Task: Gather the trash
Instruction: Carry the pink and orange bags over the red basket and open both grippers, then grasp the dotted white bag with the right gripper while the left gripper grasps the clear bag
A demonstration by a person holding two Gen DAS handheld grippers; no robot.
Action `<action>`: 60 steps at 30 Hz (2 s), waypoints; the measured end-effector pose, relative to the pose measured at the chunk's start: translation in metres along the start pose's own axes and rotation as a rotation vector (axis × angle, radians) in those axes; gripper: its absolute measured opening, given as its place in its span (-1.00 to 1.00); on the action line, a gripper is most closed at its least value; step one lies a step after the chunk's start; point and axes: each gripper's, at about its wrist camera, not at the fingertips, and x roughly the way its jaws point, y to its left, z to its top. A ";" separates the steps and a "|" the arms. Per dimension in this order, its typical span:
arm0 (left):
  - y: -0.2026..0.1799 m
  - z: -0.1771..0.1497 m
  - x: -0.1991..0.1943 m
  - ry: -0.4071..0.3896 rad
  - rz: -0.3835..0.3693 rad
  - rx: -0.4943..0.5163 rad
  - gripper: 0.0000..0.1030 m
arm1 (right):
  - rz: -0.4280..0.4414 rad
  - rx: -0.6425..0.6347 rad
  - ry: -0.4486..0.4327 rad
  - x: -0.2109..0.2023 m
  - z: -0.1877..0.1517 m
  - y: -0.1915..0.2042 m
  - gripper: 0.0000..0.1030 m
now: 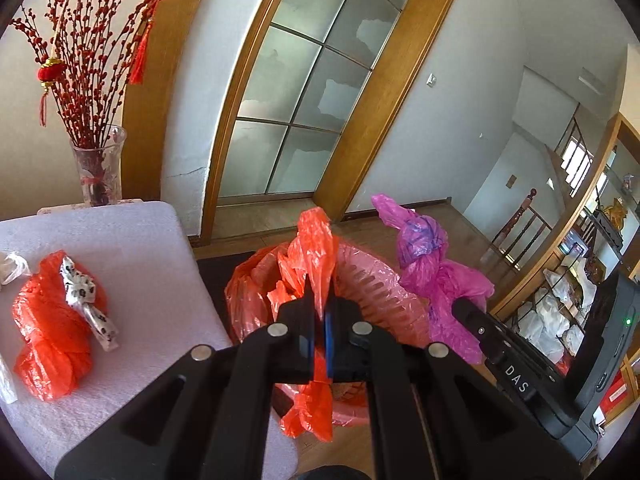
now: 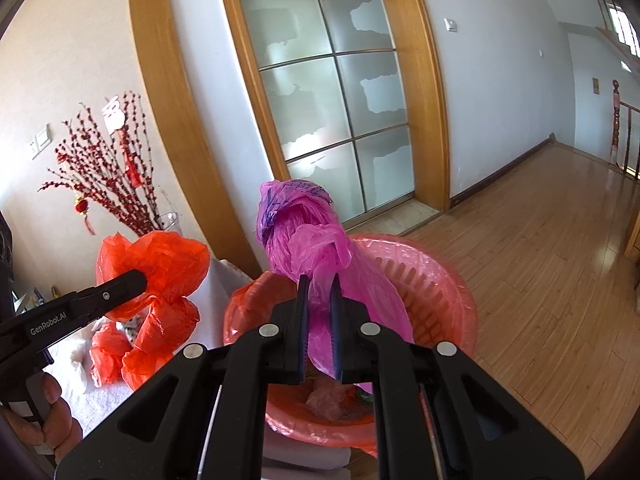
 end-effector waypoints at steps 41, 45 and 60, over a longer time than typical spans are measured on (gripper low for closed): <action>0.077 -0.047 -0.064 -0.090 0.485 0.021 0.14 | 0.067 -0.142 0.086 0.031 -0.027 0.055 -0.07; 0.106 -0.054 -0.093 -0.114 0.574 -0.006 0.15 | 0.159 -0.195 0.118 0.040 -0.033 0.096 -0.08; 0.208 -0.073 -0.178 -0.141 0.740 -0.205 0.15 | 0.366 -0.332 0.299 0.101 -0.059 0.235 -0.23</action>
